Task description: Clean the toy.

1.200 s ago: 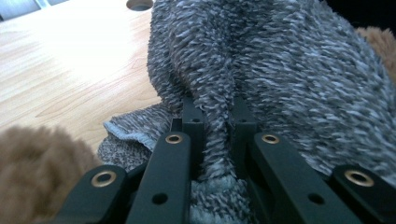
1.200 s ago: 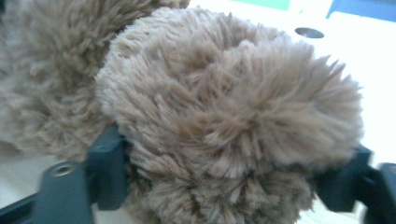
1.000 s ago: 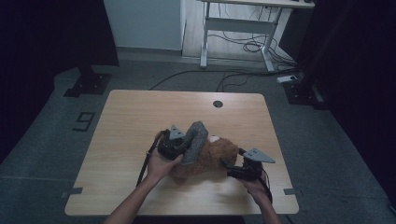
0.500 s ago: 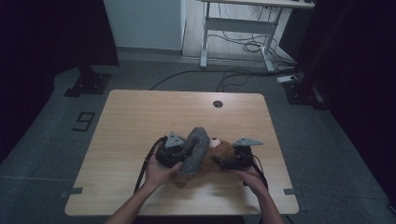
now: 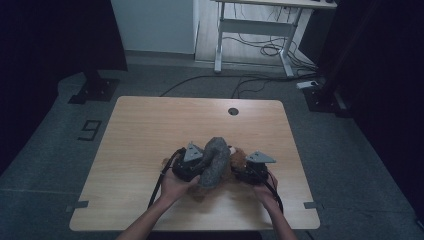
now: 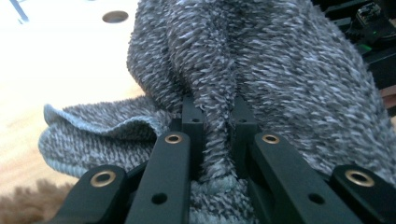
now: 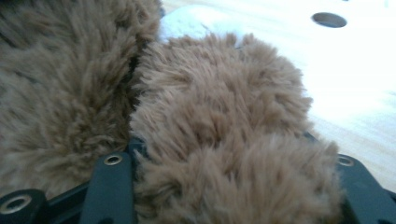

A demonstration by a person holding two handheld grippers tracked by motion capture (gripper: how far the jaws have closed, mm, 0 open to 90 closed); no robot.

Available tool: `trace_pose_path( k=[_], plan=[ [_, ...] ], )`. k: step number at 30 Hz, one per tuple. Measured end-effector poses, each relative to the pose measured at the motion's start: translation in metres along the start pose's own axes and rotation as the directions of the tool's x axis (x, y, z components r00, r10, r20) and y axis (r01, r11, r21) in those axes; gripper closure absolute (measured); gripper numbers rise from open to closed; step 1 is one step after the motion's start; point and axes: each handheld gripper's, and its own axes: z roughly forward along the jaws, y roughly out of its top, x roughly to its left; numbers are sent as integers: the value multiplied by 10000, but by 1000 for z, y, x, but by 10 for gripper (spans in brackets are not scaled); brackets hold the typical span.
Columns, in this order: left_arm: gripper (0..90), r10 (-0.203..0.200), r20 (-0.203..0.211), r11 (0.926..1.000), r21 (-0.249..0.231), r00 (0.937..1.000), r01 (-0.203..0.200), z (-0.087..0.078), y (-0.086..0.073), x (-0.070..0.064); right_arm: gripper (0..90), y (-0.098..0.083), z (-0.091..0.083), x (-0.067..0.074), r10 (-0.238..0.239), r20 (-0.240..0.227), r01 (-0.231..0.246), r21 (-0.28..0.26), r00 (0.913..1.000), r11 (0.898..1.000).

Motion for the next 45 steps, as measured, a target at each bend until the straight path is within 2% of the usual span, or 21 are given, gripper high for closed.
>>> trace_pose_path(
  k=[3, 6, 11, 14, 17, 20, 23, 24, 26, 28, 30, 33, 35, 36, 37, 39, 40, 43, 45],
  plan=[
    [808, 34, -304, 10000, -20, 9995, -34, 11, 10, 5, 464, 5, 10, -6, 138, 531, -126, -235, 9985, 9996],
    [807, -63, -599, 10000, -12, 9982, 63, 22, 18, 15, 474, 9, 21, -12, 205, 1190, -147, -493, 9927, 9987],
    [807, -228, -1084, 9996, 147, 9938, 245, 33, 30, 31, 477, 14, 36, -20, 609, 2308, -383, -1013, 9711, 9941],
    [807, -358, -1297, 9989, 252, 9909, 394, 32, 27, 41, 471, 13, 37, -21, 653, 2720, -327, -1227, 9601, 9919],
    [808, -436, -1447, 9982, 342, 9885, 490, 26, 18, 47, 457, 10, 32, -18, 557, 2676, -191, -1376, 9619, 9903],
    [808, -355, -1779, 9969, 625, 9834, 473, 15, 5, 56, 448, 2, 21, -13, 482, 2549, -86, -1543, 9658, 9880],
    [809, -778, -1848, 9882, 1157, 9797, 1003, 6, -10, 74, 445, -10, 10, -10, 498, 2341, -112, -1634, 9709, 9865],
    [809, -970, -1727, 9846, 1272, 9802, 1198, 4, -15, 80, 445, -13, 7, -8, 498, 2297, -111, -1668, 9720, 9859],
    [809, -1463, -1173, 9779, 1325, 9823, 1615, 4, -25, 88, 446, -18, 2, -6, 488, 2196, -119, -1661, 9744, 9860],
    [808, -1551, -1047, 9748, 1454, 9823, 1694, 8, -31, 88, 448, -21, 0, -5, 549, 2074, -195, -1687, 9767, 9855],
    [808, -1429, -923, 9732, 1679, 9854, 1568, 15, -32, 83, 454, -24, -1, -1, 629, 1953, -276, -1785, 9787, 9836],
    [807, -1276, -1042, 9689, 1994, 9863, 1464, 25, -33, 76, 460, -28, -3, 3, 549, 1928, -185, -1855, 9797, 9825],
    [806, -1327, -1061, 9657, 2102, 9855, 1527, 27, -34, 77, 460, -30, -5, 5, 468, 1856, -119, -1850, 9815, 9827],
    [805, -1437, -1042, 9617, 2201, 9841, 1637, 27, -35, 79, 460, -31, -6, 5, 432, 1821, -93, -1831, 9823, 9831],
    [805, -1448, -1118, 9589, 2292, 9831, 1673, 26, -36, 80, 460, -31, -7, 6, 376, 1767, -50, -1815, 9836, 9834],
    [804, -1192, -1459, 9531, 2603, 9821, 1544, 24, -39, 81, 459, -33, -9, 7, 305, 1713, 6, -1785, 9848, 9839],
    [804, -1063, -1703, 9485, 2783, 9796, 1513, 22, -42, 83, 458, -33, -10, 7, 270, 1700, 40, -1790, 9851, 9838],
    [804, -1488, -1721, 9383, 2864, 9738, 1940, 14, -55, 94, 457, -34, -12, 9, 130, 1655, 164, -1746, 9861, 9845],
    [806, -1879, -1576, 9367, 2681, 9695, 2252, 10, -62, 100, 457, -34, -12, 9, 114, 1658, 176, -1728, 9861, 9848]
  ],
)
